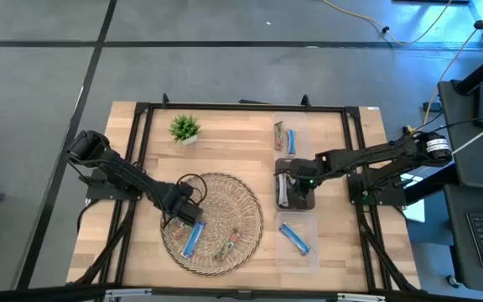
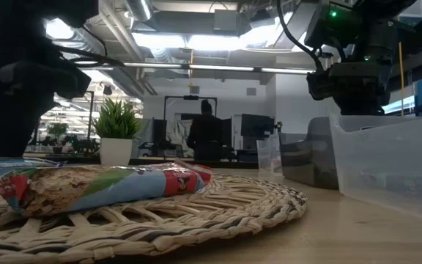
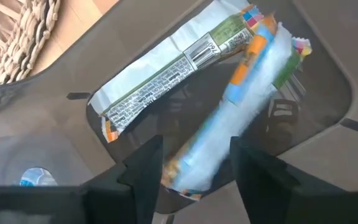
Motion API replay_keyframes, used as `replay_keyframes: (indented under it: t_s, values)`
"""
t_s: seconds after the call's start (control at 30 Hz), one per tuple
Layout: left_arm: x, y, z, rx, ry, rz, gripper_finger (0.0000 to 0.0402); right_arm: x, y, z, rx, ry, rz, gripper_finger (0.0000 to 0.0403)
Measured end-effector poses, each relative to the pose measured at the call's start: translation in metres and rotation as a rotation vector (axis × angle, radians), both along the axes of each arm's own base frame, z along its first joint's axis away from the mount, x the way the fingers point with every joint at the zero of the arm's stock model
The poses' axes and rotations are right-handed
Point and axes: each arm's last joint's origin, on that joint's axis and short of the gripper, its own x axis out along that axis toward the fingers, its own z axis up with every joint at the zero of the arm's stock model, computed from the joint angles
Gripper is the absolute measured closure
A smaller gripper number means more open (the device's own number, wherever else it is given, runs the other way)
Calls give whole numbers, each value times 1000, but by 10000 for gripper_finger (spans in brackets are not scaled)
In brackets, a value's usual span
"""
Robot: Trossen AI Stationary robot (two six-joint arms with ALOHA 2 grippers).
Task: Pick and place Granola Bars by type
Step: Put the yellow granola bar into the black bin
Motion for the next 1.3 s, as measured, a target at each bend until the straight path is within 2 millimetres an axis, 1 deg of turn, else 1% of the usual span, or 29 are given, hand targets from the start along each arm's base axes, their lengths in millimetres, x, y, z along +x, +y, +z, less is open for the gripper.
replay_keyframes:
  t_s: [0.2,0.37,0.5,0.73,0.9,1.0,1.13,1.2,1.3]
  values:
    - [-5,1,-12,-36,3,6,194,1,-1,1,-31,-6,2,213]
    - [-7,2,-16,-42,-7,6,201,7,-3,11,-107,-45,4,213]
    - [-7,2,-18,-46,-17,6,228,13,-4,20,-147,-79,15,213]
    - [-6,2,-18,-48,-22,-2,296,22,-4,38,-209,-135,56,213]
    - [-5,2,-16,-50,-30,-19,332,19,-2,56,-307,-198,54,213]
    - [-3,1,-8,-42,-61,-29,340,13,2,68,-341,-258,97,213]
    - [7,0,13,-3,-181,-58,339,5,9,84,-365,-354,189,213]
    - [14,0,26,41,-267,-74,339,4,13,92,-370,-415,237,213]
    - [29,2,47,151,-460,-107,339,5,20,100,-371,-509,290,213]
